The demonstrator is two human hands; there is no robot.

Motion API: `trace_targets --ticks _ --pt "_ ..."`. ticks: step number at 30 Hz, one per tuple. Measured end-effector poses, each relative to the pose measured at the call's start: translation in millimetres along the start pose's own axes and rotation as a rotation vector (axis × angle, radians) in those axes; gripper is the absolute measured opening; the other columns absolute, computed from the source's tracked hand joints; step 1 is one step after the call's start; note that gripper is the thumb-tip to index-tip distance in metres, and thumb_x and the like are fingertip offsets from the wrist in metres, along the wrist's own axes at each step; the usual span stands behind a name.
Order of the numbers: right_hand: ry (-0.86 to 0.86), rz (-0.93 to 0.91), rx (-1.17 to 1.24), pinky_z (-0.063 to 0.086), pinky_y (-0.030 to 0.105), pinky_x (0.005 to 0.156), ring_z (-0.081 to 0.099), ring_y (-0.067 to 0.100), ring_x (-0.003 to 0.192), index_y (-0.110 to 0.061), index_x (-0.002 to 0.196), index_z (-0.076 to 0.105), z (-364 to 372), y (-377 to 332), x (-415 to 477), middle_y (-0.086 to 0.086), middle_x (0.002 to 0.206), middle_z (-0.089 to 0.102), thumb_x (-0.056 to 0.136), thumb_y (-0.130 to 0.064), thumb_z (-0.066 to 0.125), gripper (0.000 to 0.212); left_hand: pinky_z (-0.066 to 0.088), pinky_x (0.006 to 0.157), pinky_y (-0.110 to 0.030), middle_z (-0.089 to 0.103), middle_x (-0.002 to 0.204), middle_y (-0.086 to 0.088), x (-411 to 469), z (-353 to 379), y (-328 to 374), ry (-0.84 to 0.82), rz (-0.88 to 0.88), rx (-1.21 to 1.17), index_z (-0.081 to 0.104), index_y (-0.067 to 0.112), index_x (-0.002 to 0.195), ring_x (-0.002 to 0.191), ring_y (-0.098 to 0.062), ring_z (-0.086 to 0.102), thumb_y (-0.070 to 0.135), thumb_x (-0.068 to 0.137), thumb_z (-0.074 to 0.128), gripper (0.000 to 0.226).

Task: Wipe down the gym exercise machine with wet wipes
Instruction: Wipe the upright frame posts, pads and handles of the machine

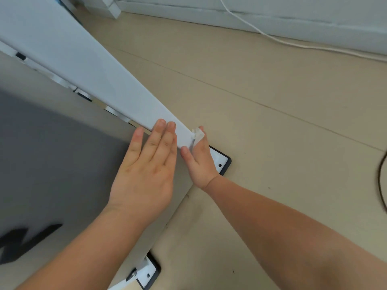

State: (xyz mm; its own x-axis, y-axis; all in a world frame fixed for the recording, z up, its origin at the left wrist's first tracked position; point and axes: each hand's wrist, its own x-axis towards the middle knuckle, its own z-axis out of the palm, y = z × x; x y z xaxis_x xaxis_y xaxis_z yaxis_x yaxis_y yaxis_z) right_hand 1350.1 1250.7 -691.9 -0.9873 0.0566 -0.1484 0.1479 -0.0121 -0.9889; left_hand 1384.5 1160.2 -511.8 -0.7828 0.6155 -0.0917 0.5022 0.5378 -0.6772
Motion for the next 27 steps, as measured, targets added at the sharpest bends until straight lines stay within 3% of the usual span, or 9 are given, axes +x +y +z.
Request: trace_targets --ticks 2,5,8,11,15,16,19,21,27 --pt "-0.079 -0.166 -0.033 0.016 0.031 0.125 0.018 0.025 0.155 -0.005 0.154 0.025 -12.6 -39.7 -6.9 0.015 0.161 0.026 0.087 -0.090 0.025 0.109 -0.005 0.124 -0.057 0.022 0.165 -0.019 -5.0 -24.0 -14.2 0.039 -0.055 -0.076 0.038 -0.004 0.151 0.155 -0.035 0.014 0.015 0.085 0.040 0.068" --pt "-0.179 -0.331 -0.113 0.014 0.044 0.128 0.008 0.027 0.159 -0.001 0.159 0.021 -24.8 -110.7 -19.2 0.019 0.168 0.016 0.090 -0.087 0.019 0.110 -0.002 0.124 -0.058 0.025 0.165 -0.017 -12.9 -72.7 -41.7 0.067 -0.120 -0.148 0.039 -0.004 0.150 0.155 -0.034 0.016 0.012 0.081 0.046 0.071" --pt "-0.252 -0.318 -0.098 0.006 0.049 0.129 -0.007 0.021 0.160 0.001 0.162 0.009 -25.2 -175.0 -30.9 0.014 0.172 0.000 0.094 -0.083 0.020 0.109 0.002 0.124 -0.058 0.028 0.164 -0.017 -18.6 -127.9 -76.4 0.076 -0.195 -0.233 0.036 -0.005 0.150 0.154 -0.035 0.019 0.011 0.077 0.051 0.076" --pt "-0.330 -0.311 -0.048 0.001 0.051 0.129 -0.010 0.021 0.159 -0.007 0.164 -0.001 -23.0 -242.7 -38.1 0.009 0.173 0.003 0.095 -0.082 0.020 0.104 0.014 0.124 -0.055 0.034 0.160 -0.019 -29.3 -187.6 -116.5 0.113 -0.238 -0.353 0.041 -0.007 0.147 0.151 -0.035 0.027 0.008 0.078 0.043 0.070" --pt "-0.349 -0.240 0.049 0.011 0.055 0.127 0.007 0.028 0.158 -0.006 0.160 0.020 -25.5 -350.6 -43.5 0.011 0.167 0.016 0.094 -0.084 0.013 0.103 0.023 0.122 -0.048 0.045 0.153 -0.019 -51.3 -269.9 -171.9 0.116 -0.230 -0.475 0.048 -0.006 0.143 0.147 -0.031 0.035 0.007 0.082 0.036 0.064" --pt "-0.364 -0.237 0.059 0.011 0.057 0.127 0.008 0.030 0.157 -0.005 0.159 0.020 -27.6 -378.7 -47.4 0.010 0.166 0.015 0.093 -0.084 0.012 0.103 0.023 0.122 -0.049 0.046 0.153 -0.019 -56.4 -289.0 -186.7 0.122 -0.228 -0.478 0.049 -0.006 0.143 0.147 -0.031 0.035 0.007 0.083 0.036 0.063" --pt "-0.454 -0.210 0.024 -0.003 0.047 0.129 -0.021 0.005 0.155 -0.014 0.165 0.004 -35.9 -460.3 -65.7 -0.003 0.173 -0.006 0.086 -0.092 0.009 0.111 0.022 0.122 -0.052 0.045 0.153 -0.019 -67.3 -343.3 -234.8 0.117 -0.279 -0.426 0.050 -0.005 0.143 0.147 -0.033 0.033 0.008 0.082 0.042 0.063" --pt "-0.507 -0.206 -0.033 -0.007 0.046 0.128 -0.030 0.001 0.150 -0.019 0.165 -0.002 -39.2 -509.1 -74.4 -0.008 0.172 -0.016 0.085 -0.093 0.010 0.110 0.021 0.122 -0.055 0.039 0.158 -0.016 -69.4 -378.2 -266.0 0.064 -0.353 -0.372 0.047 -0.002 0.146 0.150 -0.033 0.029 0.011 0.081 0.047 0.067" --pt "-0.588 -0.115 -0.037 -0.004 0.046 0.129 -0.025 0.000 0.152 -0.027 0.165 -0.008 -45.1 -636.3 -77.7 -0.014 0.172 -0.013 0.082 -0.096 0.016 0.110 0.012 0.124 -0.057 0.027 0.164 -0.014 -56.6 -472.8 -342.5 0.045 -0.565 -0.322 0.040 -0.001 0.151 0.154 -0.033 0.019 0.016 0.083 0.040 0.070"
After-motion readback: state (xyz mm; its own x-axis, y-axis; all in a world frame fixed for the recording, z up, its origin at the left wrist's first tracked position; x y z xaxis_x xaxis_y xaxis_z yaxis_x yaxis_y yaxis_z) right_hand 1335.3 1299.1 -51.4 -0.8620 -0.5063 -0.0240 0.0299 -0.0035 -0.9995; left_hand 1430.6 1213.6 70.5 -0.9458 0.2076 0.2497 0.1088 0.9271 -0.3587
